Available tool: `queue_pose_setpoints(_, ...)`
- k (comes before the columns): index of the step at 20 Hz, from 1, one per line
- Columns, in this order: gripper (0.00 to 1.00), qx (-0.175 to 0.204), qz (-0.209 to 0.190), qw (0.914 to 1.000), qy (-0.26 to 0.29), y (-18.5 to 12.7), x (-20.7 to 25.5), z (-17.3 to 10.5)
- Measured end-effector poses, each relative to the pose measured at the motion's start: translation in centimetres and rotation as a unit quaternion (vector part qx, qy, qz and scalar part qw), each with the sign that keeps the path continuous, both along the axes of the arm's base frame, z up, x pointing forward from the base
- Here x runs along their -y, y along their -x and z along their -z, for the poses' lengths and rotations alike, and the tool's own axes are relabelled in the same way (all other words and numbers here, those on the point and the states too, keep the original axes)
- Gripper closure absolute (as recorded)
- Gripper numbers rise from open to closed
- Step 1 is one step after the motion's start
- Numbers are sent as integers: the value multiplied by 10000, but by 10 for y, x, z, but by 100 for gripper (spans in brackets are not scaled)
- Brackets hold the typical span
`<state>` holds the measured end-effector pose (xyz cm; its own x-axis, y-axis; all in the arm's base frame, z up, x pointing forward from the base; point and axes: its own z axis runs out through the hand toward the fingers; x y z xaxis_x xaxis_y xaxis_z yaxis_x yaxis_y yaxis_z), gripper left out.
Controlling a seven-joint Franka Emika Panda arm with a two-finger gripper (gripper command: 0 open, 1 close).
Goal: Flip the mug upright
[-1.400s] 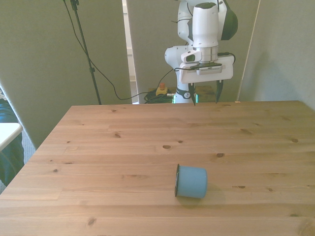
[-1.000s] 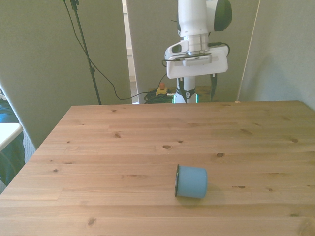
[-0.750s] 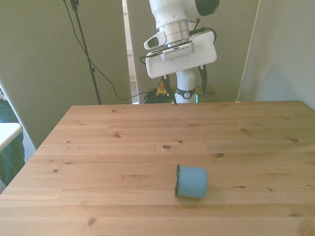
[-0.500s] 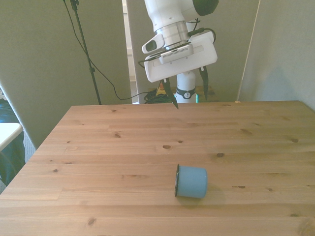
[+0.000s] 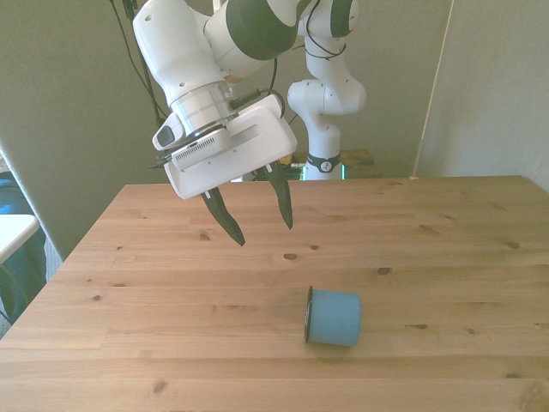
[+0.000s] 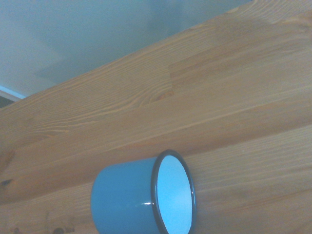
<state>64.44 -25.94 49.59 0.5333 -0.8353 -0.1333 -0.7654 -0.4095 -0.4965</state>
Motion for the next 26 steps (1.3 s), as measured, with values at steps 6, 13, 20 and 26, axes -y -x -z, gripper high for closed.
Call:
queue_pose_setpoints(6,0,-264,-178,9974,-639,-41,14,60)
queue_pose_setpoints(13,0,-454,-727,9894,-1174,-69,-12,91)
queue_pose_setpoints(20,0,-342,-904,9888,-1141,-92,-27,97)
queue_pose_setpoints(26,0,-462,-1130,9824,-1416,-102,-50,132)
